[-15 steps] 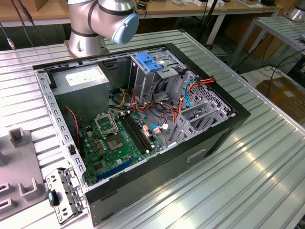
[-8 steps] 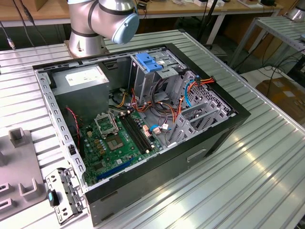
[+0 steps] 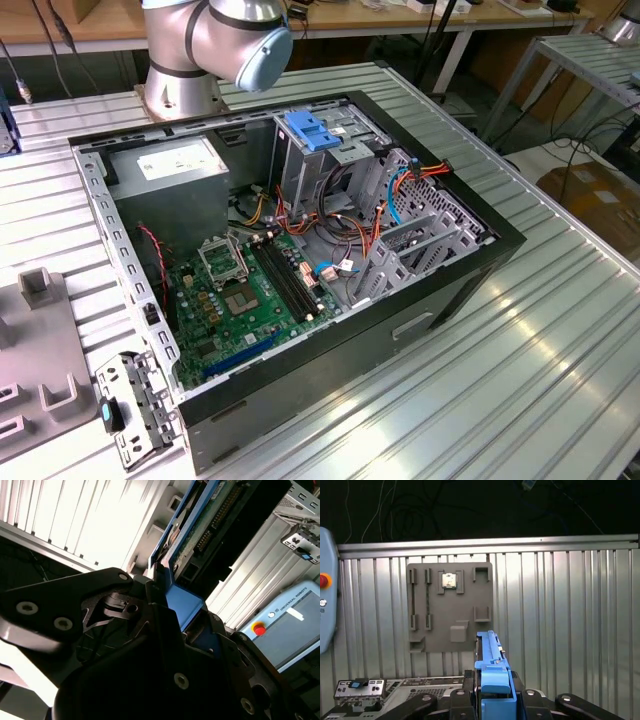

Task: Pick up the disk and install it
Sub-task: 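Pick up the disk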

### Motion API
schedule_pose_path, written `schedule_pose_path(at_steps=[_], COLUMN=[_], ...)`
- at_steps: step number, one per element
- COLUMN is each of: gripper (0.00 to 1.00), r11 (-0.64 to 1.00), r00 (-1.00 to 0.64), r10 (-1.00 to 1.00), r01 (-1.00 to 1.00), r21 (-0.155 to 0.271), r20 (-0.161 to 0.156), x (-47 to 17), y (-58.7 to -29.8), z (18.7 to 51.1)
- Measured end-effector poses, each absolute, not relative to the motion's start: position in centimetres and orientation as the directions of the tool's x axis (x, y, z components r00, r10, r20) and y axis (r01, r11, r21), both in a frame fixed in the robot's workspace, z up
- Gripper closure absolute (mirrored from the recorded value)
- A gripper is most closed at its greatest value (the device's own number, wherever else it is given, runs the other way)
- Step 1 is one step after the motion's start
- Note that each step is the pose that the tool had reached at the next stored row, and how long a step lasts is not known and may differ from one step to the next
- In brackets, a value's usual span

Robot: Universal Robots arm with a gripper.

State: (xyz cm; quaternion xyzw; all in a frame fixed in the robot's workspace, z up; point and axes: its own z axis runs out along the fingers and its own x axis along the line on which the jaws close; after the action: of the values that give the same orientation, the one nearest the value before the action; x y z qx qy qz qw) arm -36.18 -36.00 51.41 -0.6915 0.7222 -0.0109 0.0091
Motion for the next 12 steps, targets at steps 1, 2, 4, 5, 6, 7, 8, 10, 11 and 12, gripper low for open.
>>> schedule_pose_path(at_steps=[1, 2, 4, 5, 6, 7, 8, 10, 11, 12], gripper=[0.63, 0.63, 0.63, 0.63, 0.63, 0.63, 0.63, 0.63, 0.63, 0.63], r11=[0.043, 0.043, 0.044, 0.044, 0.043, 0.043, 0.043, 0.044, 0.043, 0.043], r00=[-0.044, -0.044, -0.044, -0.044, -0.044, -0.044, -0.044, -0.044, -0.044, -0.044], r10=[-0.999, -0.999, -0.999, -0.999, -0.999, -0.999, -0.999, -0.999, -0.999, -0.999], r01=[-0.999, -0.999, -0.999, -0.999, -0.999, -0.999, -0.999, -0.999, -0.999, -0.999], r21=[-0.028, -0.028, -0.028, -0.028, -0.028, -0.028, -0.028, -0.028, -0.028, -0.028], r20=[0.002, 0.002, 0.002, 0.002, 0.002, 0.002, 0.002, 0.002, 0.002, 0.002], x=[-36.1, -35.8, -35.4, -35.2, -35.1, -35.0, -34.8, -34.4, -34.3, -34.1], y=[-36.0, -36.0, -36.0, -36.0, -36.0, -36.0, -36.0, -36.0, -36.0, -36.0], z=[51.4, 51.4, 51.4, 51.4, 51.4, 51.4, 51.4, 51.4, 51.4, 51.4])
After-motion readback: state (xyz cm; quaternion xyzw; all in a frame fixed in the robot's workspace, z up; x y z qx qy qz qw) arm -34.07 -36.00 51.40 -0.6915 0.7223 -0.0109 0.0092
